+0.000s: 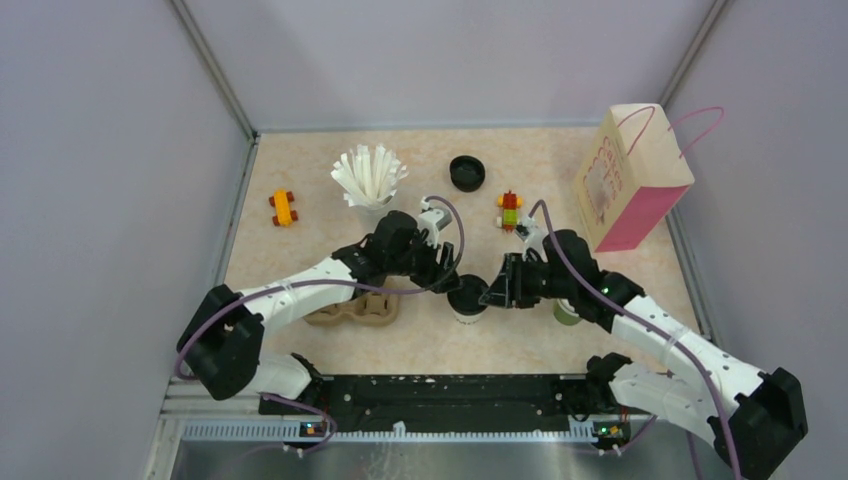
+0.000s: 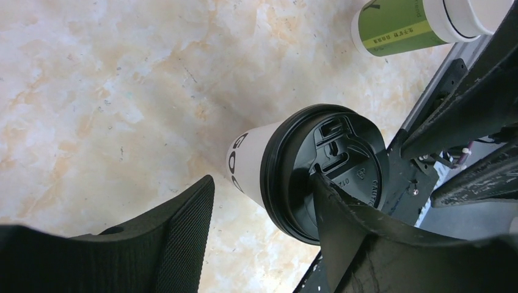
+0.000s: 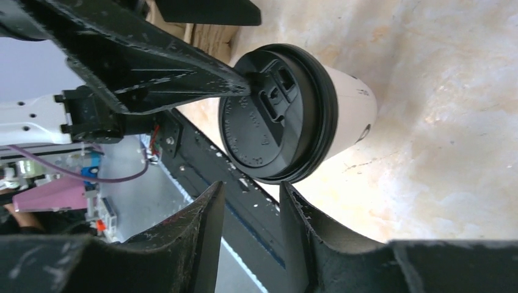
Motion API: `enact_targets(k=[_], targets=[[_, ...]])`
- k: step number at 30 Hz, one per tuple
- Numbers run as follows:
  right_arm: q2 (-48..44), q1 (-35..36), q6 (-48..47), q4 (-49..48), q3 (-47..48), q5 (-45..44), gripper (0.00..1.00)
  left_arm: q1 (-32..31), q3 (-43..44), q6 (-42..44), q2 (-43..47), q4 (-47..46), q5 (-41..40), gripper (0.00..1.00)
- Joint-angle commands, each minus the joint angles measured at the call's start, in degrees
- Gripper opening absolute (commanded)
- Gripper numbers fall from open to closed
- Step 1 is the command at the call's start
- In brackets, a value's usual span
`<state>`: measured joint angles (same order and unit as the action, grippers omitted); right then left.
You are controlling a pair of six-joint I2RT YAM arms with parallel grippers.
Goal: Pack the takeout coffee
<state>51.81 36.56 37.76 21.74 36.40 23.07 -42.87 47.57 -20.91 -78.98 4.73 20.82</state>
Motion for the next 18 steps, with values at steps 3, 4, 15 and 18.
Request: enact_targets(k=[3,4,15,18], targets=[[-1.8,-0.5,6.6,-9.7,-2.6,7.3,0.34,0.2,1.1,1.0,-1.0,-3.0,2.9,0.64],[-2.0,-0.6,8.1,-12.8,-3.6,8.6,0.33,0.2,1.0,0.8,-1.2,-3.3,3.1,0.63],[3.8,-0.5,10.8,-24.8,-7.2,11.1,0.1,0.2,-0.6,-1.0,-2.5,-4.2,4.6,0.57],[4.0,-0.5,10.2,-25.0,-7.7,10.6,0.03,0.1,-0.8,-0.9,-2.1,-4.2,4.8,0.57]])
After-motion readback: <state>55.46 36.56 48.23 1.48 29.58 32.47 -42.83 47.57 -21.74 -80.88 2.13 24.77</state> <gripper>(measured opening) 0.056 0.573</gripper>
